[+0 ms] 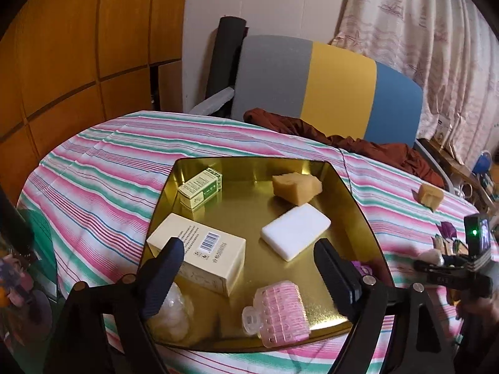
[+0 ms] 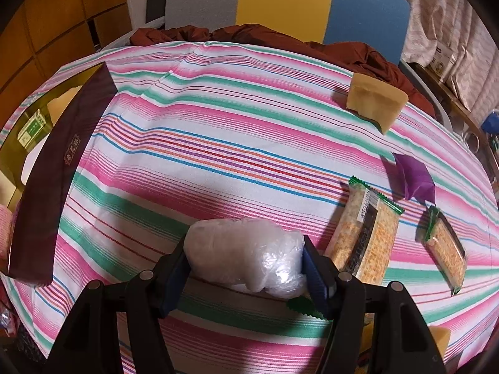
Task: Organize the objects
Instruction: 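Carry the white plastic bundle over the gold tray and open the right tool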
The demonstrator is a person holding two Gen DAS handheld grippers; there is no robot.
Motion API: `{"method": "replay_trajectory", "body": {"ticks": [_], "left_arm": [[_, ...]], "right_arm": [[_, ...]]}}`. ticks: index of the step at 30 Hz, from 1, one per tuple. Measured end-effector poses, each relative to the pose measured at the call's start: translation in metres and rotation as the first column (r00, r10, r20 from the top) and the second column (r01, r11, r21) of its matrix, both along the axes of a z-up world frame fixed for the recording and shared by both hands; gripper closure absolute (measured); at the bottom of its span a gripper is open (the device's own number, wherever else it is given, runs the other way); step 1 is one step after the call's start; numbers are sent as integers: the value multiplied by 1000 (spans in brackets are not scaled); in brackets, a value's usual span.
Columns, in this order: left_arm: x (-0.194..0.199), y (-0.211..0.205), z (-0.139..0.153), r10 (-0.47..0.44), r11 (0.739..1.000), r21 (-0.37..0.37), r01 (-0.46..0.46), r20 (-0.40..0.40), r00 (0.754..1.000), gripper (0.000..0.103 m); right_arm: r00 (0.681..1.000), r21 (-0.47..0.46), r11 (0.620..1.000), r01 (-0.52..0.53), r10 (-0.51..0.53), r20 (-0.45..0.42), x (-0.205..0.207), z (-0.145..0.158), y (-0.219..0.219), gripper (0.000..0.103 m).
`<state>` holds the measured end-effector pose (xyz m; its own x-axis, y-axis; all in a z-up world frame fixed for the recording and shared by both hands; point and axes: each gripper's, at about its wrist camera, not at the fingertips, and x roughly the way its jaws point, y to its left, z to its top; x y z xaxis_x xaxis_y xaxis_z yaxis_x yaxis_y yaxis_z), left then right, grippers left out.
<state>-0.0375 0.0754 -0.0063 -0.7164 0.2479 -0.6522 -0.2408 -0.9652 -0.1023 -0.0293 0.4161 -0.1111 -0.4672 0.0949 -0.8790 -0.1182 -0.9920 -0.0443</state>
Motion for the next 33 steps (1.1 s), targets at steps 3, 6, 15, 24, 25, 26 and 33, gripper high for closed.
{"method": "replay_trajectory", "body": {"ticks": [3,6,15,24,25,26,33], "left_arm": [[2,1,-3,-10,1000,2,10,15,1000,16],[4,2,-5,-15,1000,3,15,24,1000,15],[4,-9,-8,3,1000,10,-3,32,999,10],[3,-29,-15,45,999,-5,-45,48,998,9],[3,-31,-16,50,999,-6,-50,48,998,9],[4,-33,-16,55,998,-8,-55,49,997,9],[4,-40,-16,68,998,-11,-68,48,997,5]], "right_arm": [[1000,2,1000,13,-13,-5,1,1,-2,37],[1000,-18,999,29,-29,-5,1,2,-2,37],[990,-92,992,-83,72,-118,-11,50,-58,37],[948,-143,948,-283,254,-193,-41,86,-152,37],[944,-145,944,-296,267,-192,-44,87,-158,37],[940,-146,939,-312,283,-191,-47,88,-167,36],[919,-153,915,-373,341,-195,-79,96,-217,31]]}}
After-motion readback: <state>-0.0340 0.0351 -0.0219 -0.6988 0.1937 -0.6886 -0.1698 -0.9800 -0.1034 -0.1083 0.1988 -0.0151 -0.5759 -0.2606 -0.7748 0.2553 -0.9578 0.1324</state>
